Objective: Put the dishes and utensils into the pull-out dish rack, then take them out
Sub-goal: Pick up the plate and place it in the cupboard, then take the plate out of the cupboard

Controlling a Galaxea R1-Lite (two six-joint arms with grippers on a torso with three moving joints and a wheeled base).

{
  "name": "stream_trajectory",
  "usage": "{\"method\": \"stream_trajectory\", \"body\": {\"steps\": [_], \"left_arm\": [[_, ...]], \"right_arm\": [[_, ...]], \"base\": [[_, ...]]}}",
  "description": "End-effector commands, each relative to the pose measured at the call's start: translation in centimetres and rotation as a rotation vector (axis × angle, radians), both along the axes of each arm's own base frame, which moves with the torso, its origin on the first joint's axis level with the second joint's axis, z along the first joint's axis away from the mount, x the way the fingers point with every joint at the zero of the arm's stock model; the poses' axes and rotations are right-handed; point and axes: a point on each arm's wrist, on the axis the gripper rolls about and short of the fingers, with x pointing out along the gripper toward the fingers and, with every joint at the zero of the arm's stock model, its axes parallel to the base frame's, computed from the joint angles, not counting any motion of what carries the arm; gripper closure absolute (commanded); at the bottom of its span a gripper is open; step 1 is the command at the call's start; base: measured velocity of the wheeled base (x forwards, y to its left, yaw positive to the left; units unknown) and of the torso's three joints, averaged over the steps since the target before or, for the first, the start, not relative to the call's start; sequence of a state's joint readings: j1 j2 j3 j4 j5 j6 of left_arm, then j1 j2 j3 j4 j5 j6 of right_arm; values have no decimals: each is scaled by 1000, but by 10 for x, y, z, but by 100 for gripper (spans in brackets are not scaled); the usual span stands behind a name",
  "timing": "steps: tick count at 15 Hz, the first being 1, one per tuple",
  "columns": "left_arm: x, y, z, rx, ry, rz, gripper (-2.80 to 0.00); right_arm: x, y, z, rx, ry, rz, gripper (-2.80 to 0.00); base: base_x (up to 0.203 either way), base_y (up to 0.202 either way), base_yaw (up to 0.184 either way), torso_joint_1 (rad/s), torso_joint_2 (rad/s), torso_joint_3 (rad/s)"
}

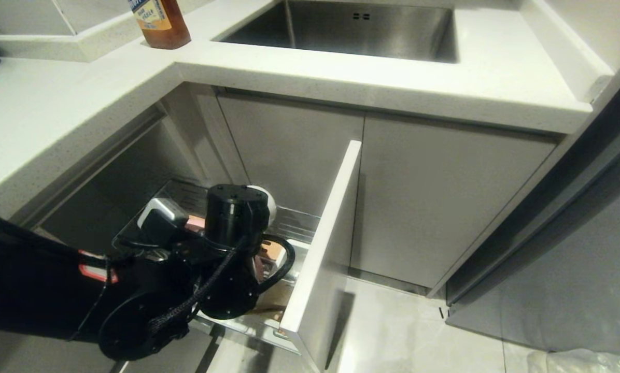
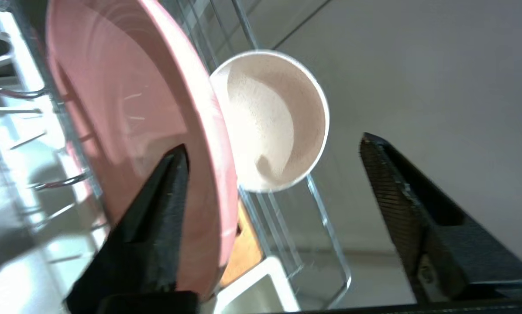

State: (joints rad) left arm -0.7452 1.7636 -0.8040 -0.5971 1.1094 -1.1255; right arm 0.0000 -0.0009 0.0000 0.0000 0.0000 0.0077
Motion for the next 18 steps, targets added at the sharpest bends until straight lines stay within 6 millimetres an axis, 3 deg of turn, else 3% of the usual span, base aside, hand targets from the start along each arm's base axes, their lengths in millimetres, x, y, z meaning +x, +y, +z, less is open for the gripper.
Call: {"method": "stream_trajectory", "body": {"steps": [1,8,9,13,18], "left_arm": [[-8,2,11,-4,-3,-8,-280],[-37,26,29,62,100,-10,-280],[-42,31,37,58,96,-11,0],[-64,50,69,74,104,-25,0],[-101,83,144,136,11,-80,0]], "right_arm": [[0,0,0,0,1,0,0],[0,0,0,0,1,0,0],[0,0,0,0,1,0,0],[0,0,0,0,1,0,0],[0,0,0,0,1,0,0]], "base": [[0,0,0,0,0,0],[0,0,0,0,0,0],[0,0,0,0,0,0],[0,0,0,0,0,0],[0,0,0,0,0,0]]}}
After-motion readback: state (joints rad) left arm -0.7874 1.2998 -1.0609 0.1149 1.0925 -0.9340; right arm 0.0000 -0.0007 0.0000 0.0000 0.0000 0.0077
